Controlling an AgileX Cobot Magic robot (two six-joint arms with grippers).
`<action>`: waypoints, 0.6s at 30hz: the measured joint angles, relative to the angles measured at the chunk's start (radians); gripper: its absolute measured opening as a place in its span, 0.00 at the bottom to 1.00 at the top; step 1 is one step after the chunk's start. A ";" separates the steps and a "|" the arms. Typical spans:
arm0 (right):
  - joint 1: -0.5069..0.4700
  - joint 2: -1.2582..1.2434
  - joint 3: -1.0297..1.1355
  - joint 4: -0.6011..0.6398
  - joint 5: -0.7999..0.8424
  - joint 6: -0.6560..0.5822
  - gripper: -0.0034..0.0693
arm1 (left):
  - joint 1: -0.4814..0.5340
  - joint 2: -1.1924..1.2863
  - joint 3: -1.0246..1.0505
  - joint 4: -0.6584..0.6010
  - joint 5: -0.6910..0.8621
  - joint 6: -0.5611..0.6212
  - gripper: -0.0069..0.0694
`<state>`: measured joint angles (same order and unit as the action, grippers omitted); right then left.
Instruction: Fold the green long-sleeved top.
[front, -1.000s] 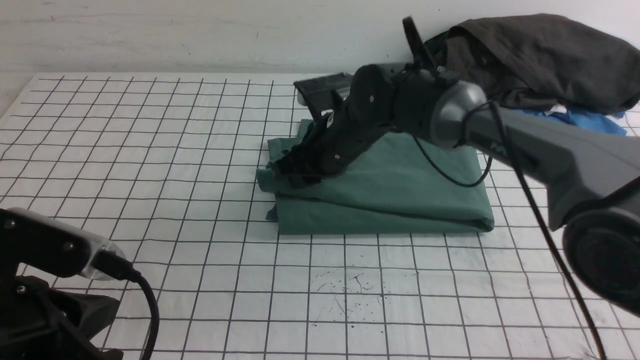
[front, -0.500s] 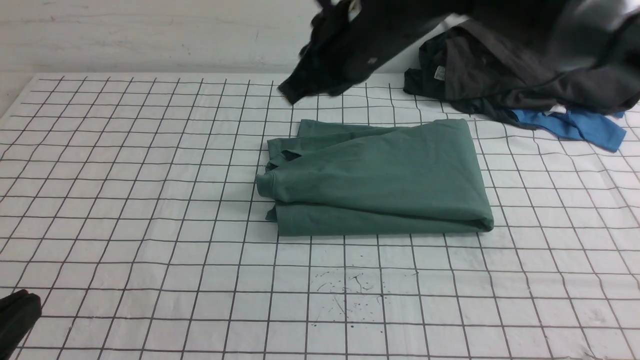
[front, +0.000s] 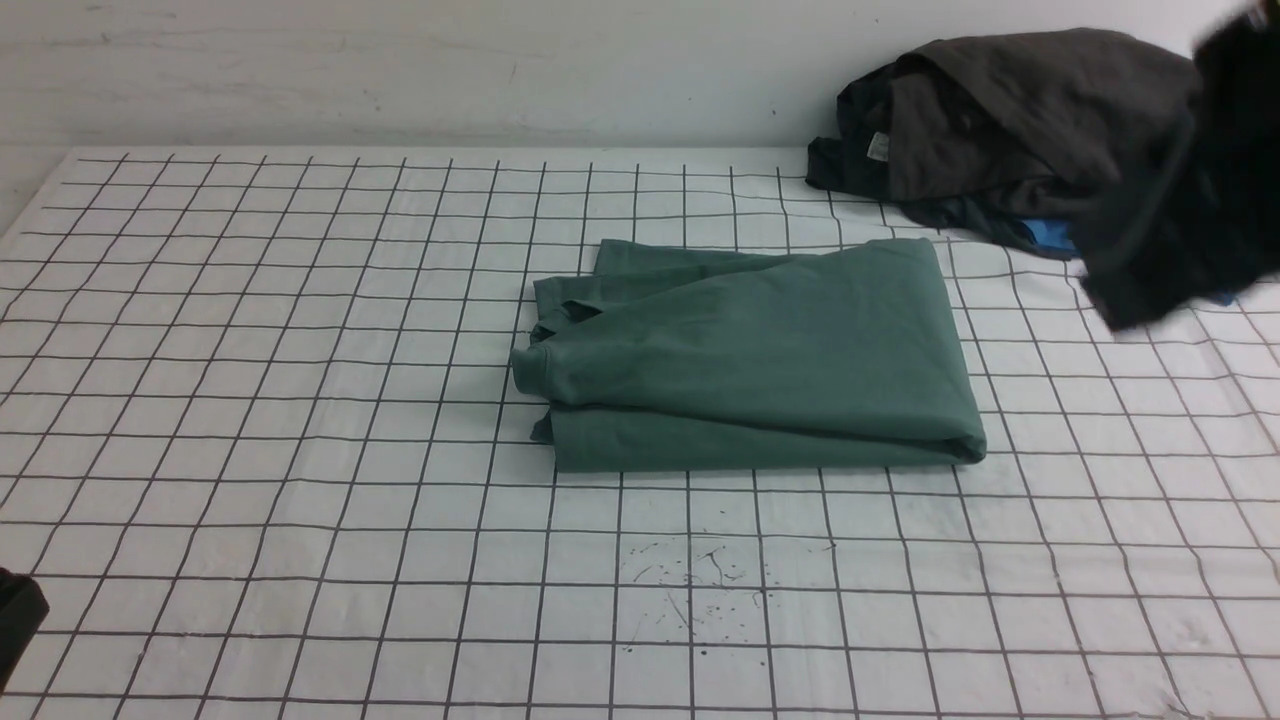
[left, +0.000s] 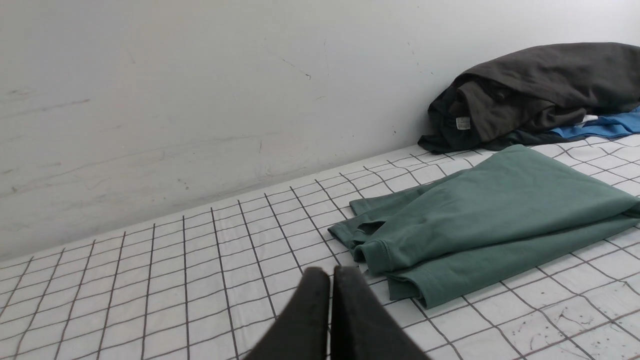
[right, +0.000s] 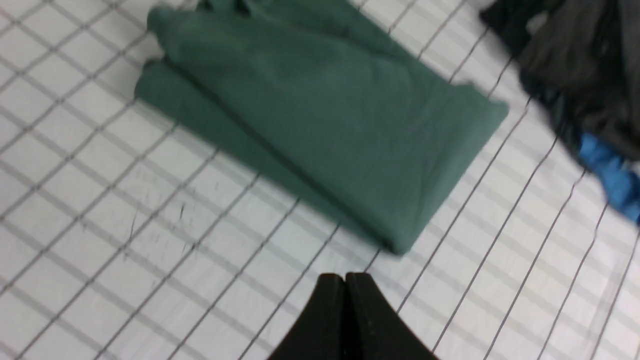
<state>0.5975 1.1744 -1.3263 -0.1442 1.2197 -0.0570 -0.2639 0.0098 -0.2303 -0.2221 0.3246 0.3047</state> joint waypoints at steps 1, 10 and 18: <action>0.000 -0.080 0.138 0.043 -0.069 0.012 0.03 | 0.000 0.000 0.000 0.000 0.007 0.000 0.08; 0.000 -0.460 0.796 0.240 -0.579 0.001 0.03 | 0.000 0.000 0.000 0.000 0.013 0.000 0.08; 0.000 -0.550 1.045 0.290 -0.620 -0.002 0.03 | 0.000 0.000 0.000 0.000 0.013 0.000 0.08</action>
<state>0.5975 0.6248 -0.2814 0.1462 0.6000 -0.0589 -0.2639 0.0098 -0.2303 -0.2221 0.3372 0.3047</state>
